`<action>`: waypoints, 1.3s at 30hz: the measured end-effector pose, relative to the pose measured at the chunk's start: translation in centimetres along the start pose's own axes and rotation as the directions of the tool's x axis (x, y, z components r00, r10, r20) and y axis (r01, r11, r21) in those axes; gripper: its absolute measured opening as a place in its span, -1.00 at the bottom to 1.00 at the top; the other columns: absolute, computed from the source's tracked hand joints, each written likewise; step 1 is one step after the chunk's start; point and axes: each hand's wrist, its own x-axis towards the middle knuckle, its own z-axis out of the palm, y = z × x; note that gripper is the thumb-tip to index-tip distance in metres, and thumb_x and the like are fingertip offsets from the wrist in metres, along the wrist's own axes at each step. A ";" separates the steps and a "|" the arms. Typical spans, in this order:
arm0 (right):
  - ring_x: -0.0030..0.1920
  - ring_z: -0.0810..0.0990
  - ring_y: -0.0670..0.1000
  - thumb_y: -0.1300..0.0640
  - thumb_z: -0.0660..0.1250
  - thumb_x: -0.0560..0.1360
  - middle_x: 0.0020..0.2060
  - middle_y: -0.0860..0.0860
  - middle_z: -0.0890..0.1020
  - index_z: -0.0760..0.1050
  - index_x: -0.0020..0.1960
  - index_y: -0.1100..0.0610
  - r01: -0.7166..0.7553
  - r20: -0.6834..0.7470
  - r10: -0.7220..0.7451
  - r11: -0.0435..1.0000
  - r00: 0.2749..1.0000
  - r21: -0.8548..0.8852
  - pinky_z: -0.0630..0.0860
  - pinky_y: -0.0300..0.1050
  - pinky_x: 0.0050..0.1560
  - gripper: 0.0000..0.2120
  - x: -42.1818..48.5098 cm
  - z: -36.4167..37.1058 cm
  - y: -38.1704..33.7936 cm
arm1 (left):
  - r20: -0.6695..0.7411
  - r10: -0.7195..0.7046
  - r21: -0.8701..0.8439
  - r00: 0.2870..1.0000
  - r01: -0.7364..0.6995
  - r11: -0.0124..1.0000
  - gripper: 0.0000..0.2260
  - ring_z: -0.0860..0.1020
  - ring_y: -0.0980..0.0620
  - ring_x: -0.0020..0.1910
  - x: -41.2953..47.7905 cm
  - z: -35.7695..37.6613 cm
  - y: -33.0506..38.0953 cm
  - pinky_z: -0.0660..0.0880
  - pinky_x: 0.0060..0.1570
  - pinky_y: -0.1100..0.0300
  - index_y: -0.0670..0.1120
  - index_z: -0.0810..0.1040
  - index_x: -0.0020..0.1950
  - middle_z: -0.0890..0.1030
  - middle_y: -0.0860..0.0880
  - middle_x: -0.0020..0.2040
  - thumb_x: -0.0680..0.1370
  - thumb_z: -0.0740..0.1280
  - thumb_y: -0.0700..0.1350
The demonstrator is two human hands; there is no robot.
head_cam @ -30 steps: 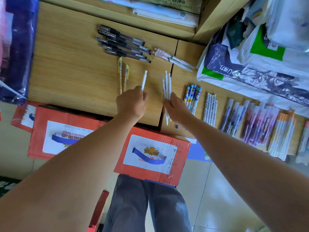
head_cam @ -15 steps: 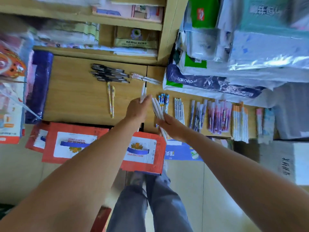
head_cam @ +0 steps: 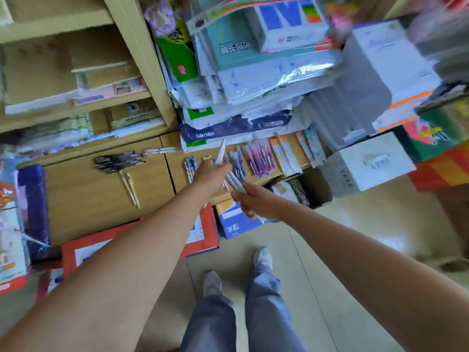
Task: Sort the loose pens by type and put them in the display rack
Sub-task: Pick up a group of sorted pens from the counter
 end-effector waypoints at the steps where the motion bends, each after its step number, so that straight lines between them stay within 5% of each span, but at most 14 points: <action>1: -0.45 0.36 0.02 0.02 0.15 0.64 -0.41 0.08 0.39 0.32 -0.12 0.16 0.003 -0.016 -0.003 1.000 1.000 0.000 0.37 -0.14 -0.36 -0.75 -1.3 -1.0 0.4 | 0.019 0.008 0.022 1.000 -0.008 1.000 -0.87 0.30 0.03 -0.55 -0.7 1.2 1.1 0.22 -0.47 0.24 -0.14 0.47 -0.08 0.34 -0.03 -0.45 0.54 0.30 -0.07; 8: -0.45 0.46 0.08 -0.02 0.11 0.65 -0.44 0.06 0.47 0.27 -0.16 0.11 0.009 -0.099 -0.012 1.000 0.995 -0.029 0.53 0.08 -0.19 -0.73 -10.0 -9.1 4.0 | 0.158 0.048 0.188 0.986 -0.078 0.979 -0.86 0.32 0.00 -0.49 -4.1 11.3 8.3 0.28 -0.43 0.24 -0.11 0.44 -0.11 0.40 -0.05 -0.38 0.53 0.23 -0.05; 13: -0.47 0.46 0.01 -0.10 0.08 0.64 -0.43 0.05 0.48 0.34 -0.16 0.18 -0.016 -0.207 -0.006 0.994 0.978 -0.107 0.49 -0.12 -0.29 -0.62 -16.2 -17.6 7.9 | 0.239 0.041 0.227 0.970 -0.097 0.969 -0.83 0.27 0.01 -0.52 -6.1 20.7 13.5 0.17 -0.50 0.28 -0.11 0.43 -0.07 0.42 -0.07 -0.35 0.52 0.21 -0.01; 18: -0.20 0.42 0.05 -0.11 0.03 0.65 -0.22 0.10 0.47 0.38 -0.13 0.19 -0.025 -0.290 -0.050 0.968 0.956 -0.250 0.36 -0.07 -0.09 -0.59 -21.2 -25.7 11.9 | 0.252 0.127 0.284 0.959 -0.199 0.938 -0.54 0.42 -0.02 -0.44 -7.3 30.0 18.7 0.30 -0.49 0.26 -0.16 0.51 0.13 0.58 -0.17 -0.16 0.46 0.31 0.19; 22: 0.03 0.47 0.11 -0.11 0.01 0.65 0.01 0.14 0.52 0.45 0.10 0.28 -0.068 -0.315 -0.017 0.964 0.949 -0.256 0.38 0.02 0.15 -0.54 -23.3 -31.5 14.4 | 0.317 0.191 0.340 0.929 -0.300 0.891 -0.65 0.43 -0.02 -0.40 -8.0 35.6 22.9 0.33 -0.47 0.23 -0.22 0.48 0.11 0.55 -0.15 -0.22 0.52 0.29 0.05; 27: -0.20 0.45 0.01 -0.08 0.08 0.65 -0.18 0.05 0.49 0.50 0.01 0.14 -0.083 -0.263 0.021 0.970 0.965 -0.228 0.38 -0.11 -0.13 -0.66 -24.8 -39.2 15.4 | 0.401 0.268 0.350 0.876 -0.417 0.839 -0.71 0.41 -0.10 -0.29 -6.3 41.6 28.0 0.42 -0.30 0.01 -0.13 0.48 0.05 0.47 -0.10 -0.27 0.48 0.27 0.06; 31: -0.39 0.48 0.03 -0.08 0.18 0.61 -0.42 0.04 0.52 0.53 0.01 0.27 -0.106 -0.278 0.046 0.973 0.960 -0.203 0.43 -0.10 -0.21 -0.60 -24.0 -45.8 16.2 | 0.450 0.344 0.395 0.824 -0.529 0.751 -0.74 0.45 -0.12 -0.21 -3.7 45.7 32.7 0.36 -0.21 0.09 -0.16 0.48 0.06 0.49 -0.06 -0.21 0.54 0.26 0.02; 35: -0.51 0.54 -0.08 0.00 0.28 0.58 -0.40 0.05 0.56 0.41 -0.13 0.16 -0.045 -0.309 0.004 0.991 0.951 -0.125 0.47 -0.26 -0.38 -0.77 -23.1 -52.3 15.4 | 0.462 0.390 0.418 0.797 -0.583 0.697 -0.62 0.51 -0.21 0.10 -0.4 48.9 37.8 0.37 -0.09 0.05 -0.17 0.46 0.25 0.56 -0.19 0.14 0.56 0.26 0.05; 39: -0.43 0.60 -0.01 0.04 0.29 0.58 -0.25 0.17 0.62 0.42 0.02 0.22 -0.011 -0.344 -0.009 0.998 0.939 -0.055 0.55 -0.24 -0.35 -0.77 -21.6 -58.2 14.6 | 0.479 0.405 0.415 0.779 -0.608 0.677 -0.62 0.52 -0.24 0.13 2.7 51.5 42.7 0.45 0.05 -0.04 -0.14 0.48 0.22 0.56 -0.22 0.15 0.57 0.22 0.11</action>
